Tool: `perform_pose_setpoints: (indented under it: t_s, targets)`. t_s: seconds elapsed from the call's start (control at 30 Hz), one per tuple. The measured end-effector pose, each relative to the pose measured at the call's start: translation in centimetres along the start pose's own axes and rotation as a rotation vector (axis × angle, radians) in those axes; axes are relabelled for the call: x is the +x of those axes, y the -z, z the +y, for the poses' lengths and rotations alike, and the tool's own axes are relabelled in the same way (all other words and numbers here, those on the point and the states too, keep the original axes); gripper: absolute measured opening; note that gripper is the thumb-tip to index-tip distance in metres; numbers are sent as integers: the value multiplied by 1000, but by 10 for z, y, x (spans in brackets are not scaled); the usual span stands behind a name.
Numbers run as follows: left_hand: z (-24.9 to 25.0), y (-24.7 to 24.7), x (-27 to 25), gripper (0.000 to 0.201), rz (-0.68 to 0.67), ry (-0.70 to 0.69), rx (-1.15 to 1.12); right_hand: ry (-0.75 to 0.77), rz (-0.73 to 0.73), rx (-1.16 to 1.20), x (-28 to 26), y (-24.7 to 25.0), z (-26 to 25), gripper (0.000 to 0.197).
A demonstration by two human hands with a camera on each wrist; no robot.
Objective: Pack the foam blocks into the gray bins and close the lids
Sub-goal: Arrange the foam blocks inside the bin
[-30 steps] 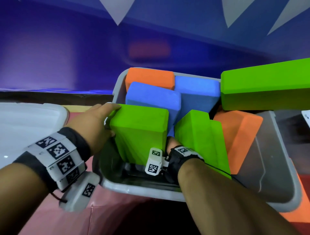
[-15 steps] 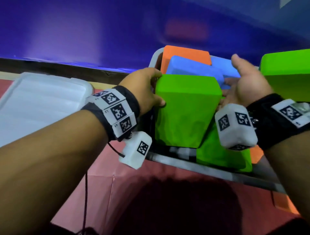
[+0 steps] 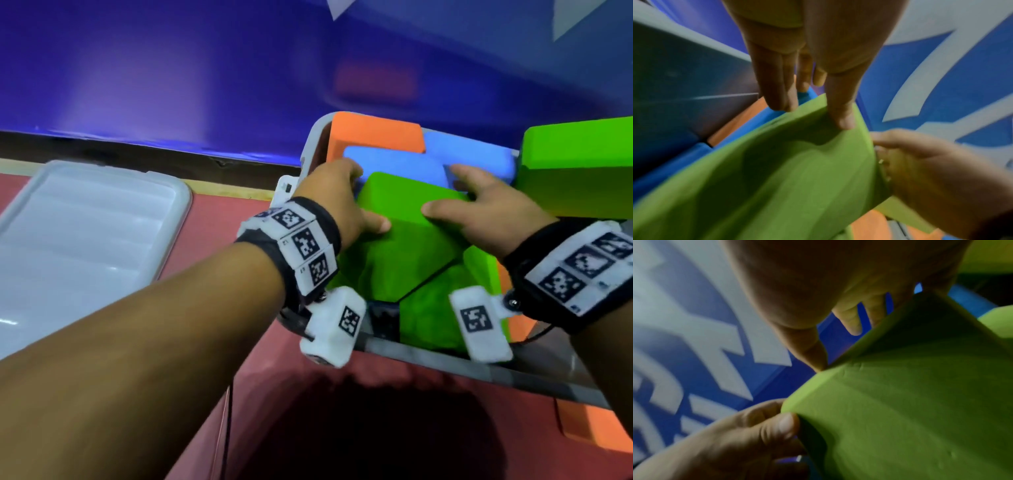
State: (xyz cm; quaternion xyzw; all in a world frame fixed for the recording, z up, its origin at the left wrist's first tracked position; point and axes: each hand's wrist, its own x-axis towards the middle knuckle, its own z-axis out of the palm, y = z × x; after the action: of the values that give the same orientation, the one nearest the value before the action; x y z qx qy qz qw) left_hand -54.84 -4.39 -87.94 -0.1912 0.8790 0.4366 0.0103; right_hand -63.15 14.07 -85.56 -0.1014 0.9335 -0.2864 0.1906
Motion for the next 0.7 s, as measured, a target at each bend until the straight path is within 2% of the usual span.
perform_pose_setpoints:
  t_s: [0.07, 0.1, 0.13, 0.2, 0.27, 0.3, 0.43, 0.53, 0.6, 0.7]
  targets:
    - [-9, 1, -3, 99, 49, 44, 75, 145, -38, -145, -3, -5, -3, 84]
    - [-13, 3, -3, 103, 68, 79, 63, 202, -82, -194, -5, -6, -3, 84]
    - [-12, 7, -2, 104, 71, 102, 22, 230, -119, -241, -6, -7, -3, 91]
    - [-19, 9, 3, 98, -14, 99, -120, 227, -147, -360, -5, -13, -3, 108]
    - [-22, 3, 4, 86, -99, 97, -214, 208, -98, -520, 0, -17, -2, 117]
    - [-25, -6, 6, 87, -117, 102, -257, 192, -76, -571, 2, -17, -1, 119]
    - [-33, -36, 16, 125, -142, 148, -401, 104, -103, -465, 5, -21, 9, 125]
    - [-37, -45, 17, 133, -167, 142, -484, 111, -88, -305, 2, -25, 15, 128]
    - [-25, -31, 8, 126, -163, 116, -491, 122, -67, -254, -2, -13, 11, 128]
    - [18, 12, -13, 92, -171, 13, -510, 194, -15, -239, -17, 32, -9, 129]
